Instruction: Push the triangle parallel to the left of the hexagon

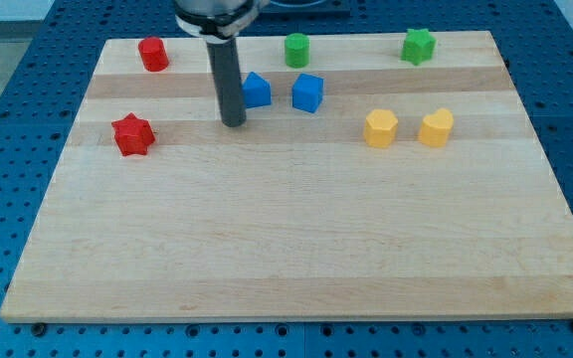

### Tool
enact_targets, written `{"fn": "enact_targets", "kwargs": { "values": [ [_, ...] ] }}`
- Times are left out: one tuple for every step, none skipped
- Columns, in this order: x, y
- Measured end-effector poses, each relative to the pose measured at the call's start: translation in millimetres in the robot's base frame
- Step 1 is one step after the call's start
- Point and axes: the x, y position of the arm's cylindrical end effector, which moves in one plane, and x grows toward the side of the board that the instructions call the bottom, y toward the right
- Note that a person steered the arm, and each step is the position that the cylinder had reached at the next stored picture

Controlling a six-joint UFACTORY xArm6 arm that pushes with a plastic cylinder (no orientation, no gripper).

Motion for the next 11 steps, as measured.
{"fn": "enact_targets", "kwargs": {
  "values": [
    [-16, -18],
    [-41, -20],
    [-62, -16],
    [-80, -3],
    [-84, 23],
    [-84, 43],
    [-84, 42],
    [-78, 34],
    [-62, 31],
    [-46, 24],
    [-31, 20]
  ]
}}
